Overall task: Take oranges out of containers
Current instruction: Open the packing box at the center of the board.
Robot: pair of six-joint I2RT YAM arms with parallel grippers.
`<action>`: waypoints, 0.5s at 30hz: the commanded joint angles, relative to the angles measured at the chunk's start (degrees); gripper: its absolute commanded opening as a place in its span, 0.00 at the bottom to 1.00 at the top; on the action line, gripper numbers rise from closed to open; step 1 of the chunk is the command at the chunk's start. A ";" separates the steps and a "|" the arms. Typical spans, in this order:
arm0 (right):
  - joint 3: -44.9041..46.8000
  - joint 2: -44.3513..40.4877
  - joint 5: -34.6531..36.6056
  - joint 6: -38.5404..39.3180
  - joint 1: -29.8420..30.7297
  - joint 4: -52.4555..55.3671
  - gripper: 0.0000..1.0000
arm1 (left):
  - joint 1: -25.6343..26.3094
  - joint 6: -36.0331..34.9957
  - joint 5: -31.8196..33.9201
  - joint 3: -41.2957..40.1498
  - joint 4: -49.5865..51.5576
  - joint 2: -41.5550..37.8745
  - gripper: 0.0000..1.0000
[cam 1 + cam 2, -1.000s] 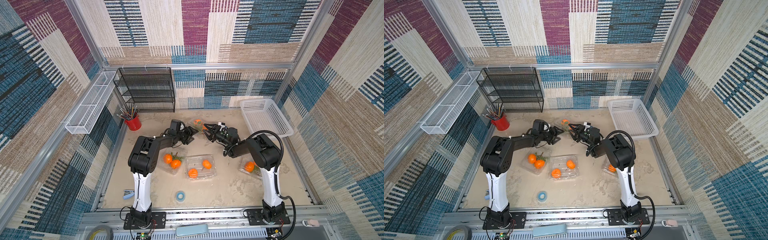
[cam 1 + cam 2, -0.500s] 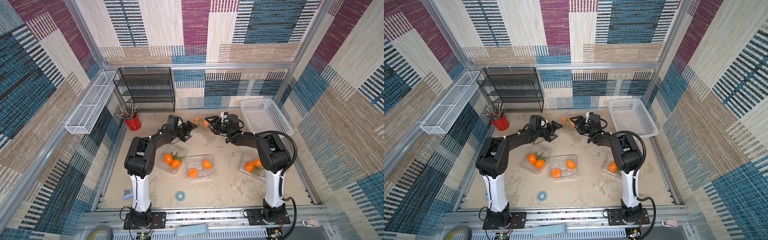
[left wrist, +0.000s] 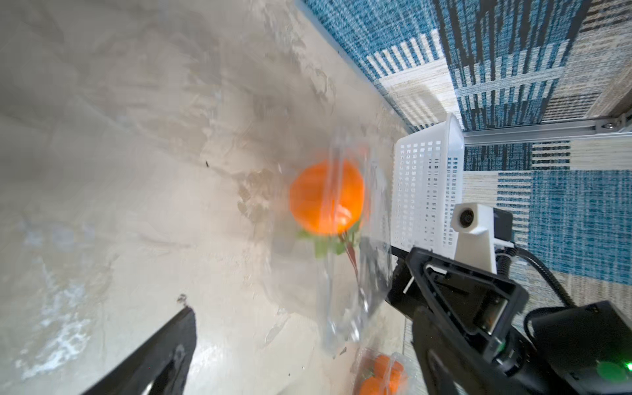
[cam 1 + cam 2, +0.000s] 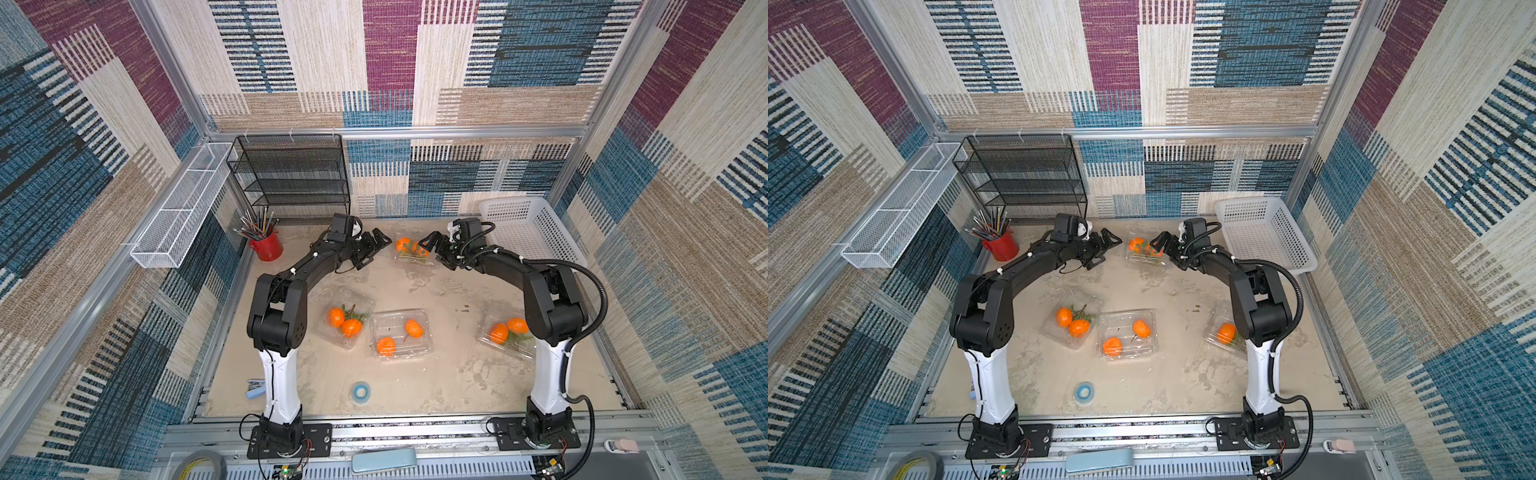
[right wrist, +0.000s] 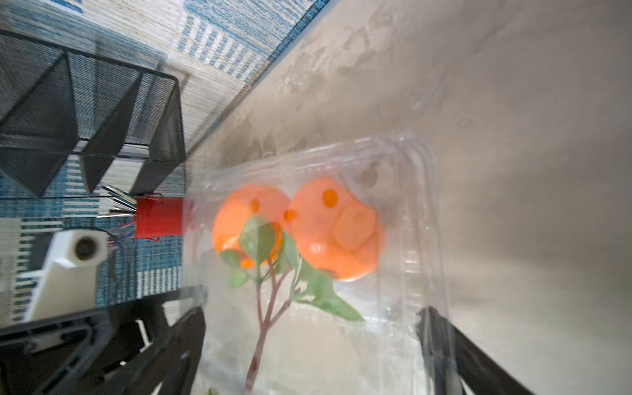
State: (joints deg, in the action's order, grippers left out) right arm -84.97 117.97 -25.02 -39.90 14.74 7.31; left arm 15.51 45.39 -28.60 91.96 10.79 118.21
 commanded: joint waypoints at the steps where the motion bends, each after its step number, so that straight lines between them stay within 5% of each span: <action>1: -2.91 0.34 3.98 10.49 0.10 7.39 0.98 | -0.17 -7.01 2.72 4.87 5.83 3.02 0.99; 7: -6.49 -0.35 7.30 15.86 0.07 11.08 0.98 | 0.08 -6.76 0.46 14.33 7.09 10.39 0.99; 15: 0.18 -4.48 13.17 19.08 0.02 10.66 0.98 | 0.32 -1.72 -1.20 8.15 1.22 9.17 0.99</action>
State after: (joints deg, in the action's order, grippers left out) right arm -86.39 114.74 -13.80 -22.72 14.76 17.85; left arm 15.77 41.54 -28.01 101.19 15.57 128.22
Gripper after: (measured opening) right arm 0.985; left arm 0.993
